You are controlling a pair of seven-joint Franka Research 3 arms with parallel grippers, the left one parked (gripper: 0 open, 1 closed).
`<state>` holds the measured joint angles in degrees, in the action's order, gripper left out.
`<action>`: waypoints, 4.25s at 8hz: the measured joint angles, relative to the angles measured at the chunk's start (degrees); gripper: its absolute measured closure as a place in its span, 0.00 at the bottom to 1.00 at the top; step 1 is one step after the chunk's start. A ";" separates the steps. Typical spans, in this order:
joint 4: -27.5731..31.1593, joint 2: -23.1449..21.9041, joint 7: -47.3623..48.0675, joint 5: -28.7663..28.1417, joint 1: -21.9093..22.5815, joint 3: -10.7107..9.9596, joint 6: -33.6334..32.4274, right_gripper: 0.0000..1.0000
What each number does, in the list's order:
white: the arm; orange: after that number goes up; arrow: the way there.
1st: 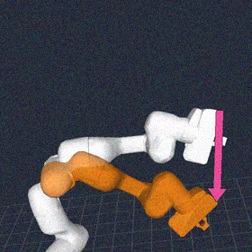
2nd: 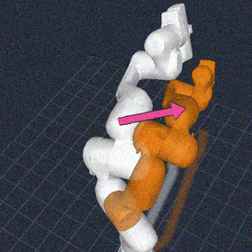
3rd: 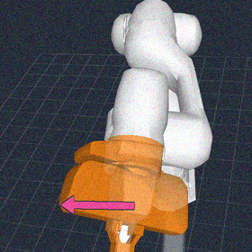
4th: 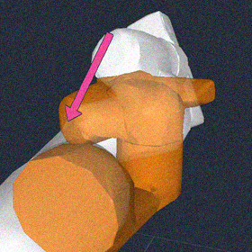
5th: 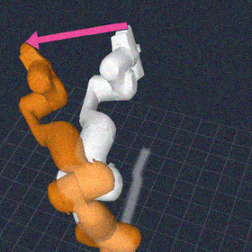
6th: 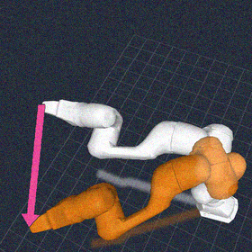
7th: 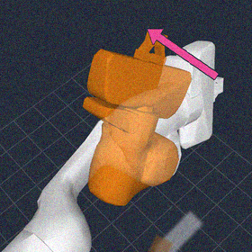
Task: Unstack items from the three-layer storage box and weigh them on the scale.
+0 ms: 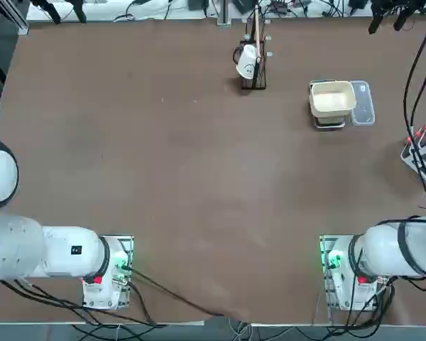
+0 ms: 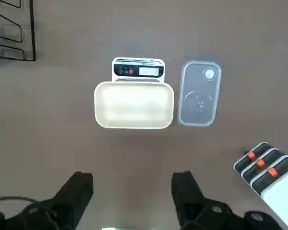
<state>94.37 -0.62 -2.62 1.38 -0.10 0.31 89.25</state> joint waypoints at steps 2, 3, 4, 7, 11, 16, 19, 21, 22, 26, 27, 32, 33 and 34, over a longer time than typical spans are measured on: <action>-0.01 0.22 -0.10 0.00 0.00 0.00 -0.08 0.00; -0.03 0.39 -0.38 0.00 0.00 0.00 -1.07 0.00; -0.13 0.56 -0.44 0.41 -0.01 -0.01 -4.31 0.00; 0.13 2.97 -0.39 3.80 -3.18 -0.44 -15.80 0.00; 4.61 9.73 -25.78 9.60 -11.28 -0.65 -5.70 0.00; 22.22 9.30 -59.51 14.71 -26.24 -1.05 25.77 0.03; 27.85 10.75 -61.62 14.74 -30.28 -1.07 34.90 0.18; 28.33 11.02 -61.62 14.85 -31.00 -1.06 35.75 0.42; 28.34 11.22 -61.67 15.17 -31.34 -1.06 36.52 0.43; 28.44 12.51 -61.87 16.82 -32.82 -1.06 38.95 0.45; 28.44 12.51 -61.87 17.63 -32.97 -1.06 39.05 0.45; 28.72 12.87 -61.97 18.22 -33.76 -1.06 39.03 0.53; 28.76 12.90 -61.98 18.22 -33.78 -1.06 39.03 0.57; 28.77 12.90 -61.99 18.27 -33.81 -1.06 39.03 0.70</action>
<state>123.13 12.28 -64.61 19.65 -33.91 -0.75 128.28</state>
